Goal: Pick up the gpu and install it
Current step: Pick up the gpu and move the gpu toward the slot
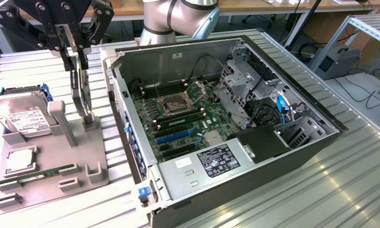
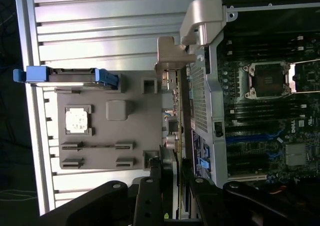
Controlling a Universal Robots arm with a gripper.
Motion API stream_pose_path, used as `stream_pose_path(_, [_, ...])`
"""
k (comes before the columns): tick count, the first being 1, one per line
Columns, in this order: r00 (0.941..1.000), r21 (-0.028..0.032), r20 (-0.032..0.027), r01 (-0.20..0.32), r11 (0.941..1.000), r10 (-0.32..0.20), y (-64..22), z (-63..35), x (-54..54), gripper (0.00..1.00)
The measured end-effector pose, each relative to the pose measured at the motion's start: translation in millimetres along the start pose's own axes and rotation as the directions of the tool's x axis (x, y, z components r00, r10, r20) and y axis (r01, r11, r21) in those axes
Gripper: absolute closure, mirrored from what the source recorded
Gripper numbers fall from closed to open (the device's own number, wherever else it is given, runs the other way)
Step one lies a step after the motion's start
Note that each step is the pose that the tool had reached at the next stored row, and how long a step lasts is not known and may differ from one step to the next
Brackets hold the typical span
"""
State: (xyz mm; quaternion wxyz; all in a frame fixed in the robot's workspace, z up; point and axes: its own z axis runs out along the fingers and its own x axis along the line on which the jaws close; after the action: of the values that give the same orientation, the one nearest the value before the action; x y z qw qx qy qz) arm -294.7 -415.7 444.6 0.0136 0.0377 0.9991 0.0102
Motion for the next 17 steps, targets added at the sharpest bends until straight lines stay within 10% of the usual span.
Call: stream_pose_path(17, [1.0000, 0.0001, -0.0001, 0.000, 1.0000, 0.000, 0.9, 0.3, -12.1, 0.73])
